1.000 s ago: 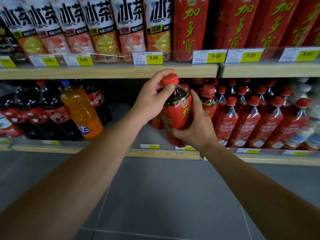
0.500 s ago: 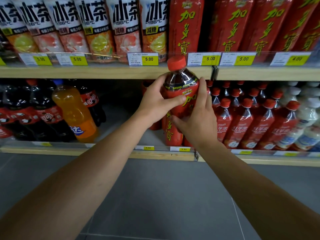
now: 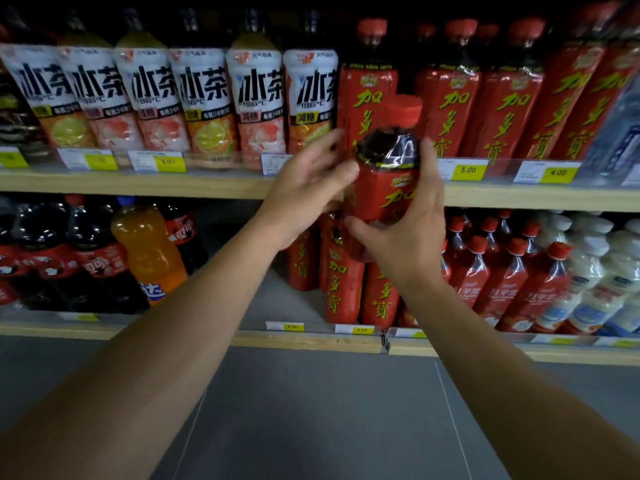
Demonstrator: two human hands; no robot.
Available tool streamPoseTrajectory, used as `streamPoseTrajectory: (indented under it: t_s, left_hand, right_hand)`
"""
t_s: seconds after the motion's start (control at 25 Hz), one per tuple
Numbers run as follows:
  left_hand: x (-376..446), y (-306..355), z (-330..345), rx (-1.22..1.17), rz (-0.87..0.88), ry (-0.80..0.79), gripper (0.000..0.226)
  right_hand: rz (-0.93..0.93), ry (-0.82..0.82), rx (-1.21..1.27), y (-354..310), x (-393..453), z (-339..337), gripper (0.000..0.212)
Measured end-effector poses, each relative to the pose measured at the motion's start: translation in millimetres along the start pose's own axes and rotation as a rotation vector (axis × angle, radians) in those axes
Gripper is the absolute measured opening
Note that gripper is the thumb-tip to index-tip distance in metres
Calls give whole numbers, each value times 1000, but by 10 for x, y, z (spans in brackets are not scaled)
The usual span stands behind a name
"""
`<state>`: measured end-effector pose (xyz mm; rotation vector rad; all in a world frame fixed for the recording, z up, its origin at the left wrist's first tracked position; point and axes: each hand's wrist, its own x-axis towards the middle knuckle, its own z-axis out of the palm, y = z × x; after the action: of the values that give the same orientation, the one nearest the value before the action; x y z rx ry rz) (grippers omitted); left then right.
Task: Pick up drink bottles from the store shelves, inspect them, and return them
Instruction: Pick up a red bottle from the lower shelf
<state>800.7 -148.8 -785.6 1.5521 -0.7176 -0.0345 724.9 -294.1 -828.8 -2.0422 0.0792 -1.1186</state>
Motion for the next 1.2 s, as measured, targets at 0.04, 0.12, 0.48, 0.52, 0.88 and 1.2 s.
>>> streamPoseTrajectory:
  t_s: [0.04,0.12,0.48,0.52,0.88,1.2]
  left_hand:
    - [68,92,-90,80,20,58,54]
    - [179,128,-234,357,44,161,56]
    - [469,-451,-483,1226,232,136,65]
    - [467,-482,-478,1240,244,132,63]
    - [494,-735,-484,1394,267,134,66]
    - [572,-892,-540,1370,362,221,63]
  right_hand:
    - [-21,35,13,-74,114,-25,120]
    - [-65,64,18,-199,338,-68,118]
    - [-201,144,14,-515,1082,66,115]
    - [-199,147,26,-518,1108,115,115]
    - [-165,227,27,-373,1187,413,114]
    - [-96,197,-1,-278,1381,629,114]
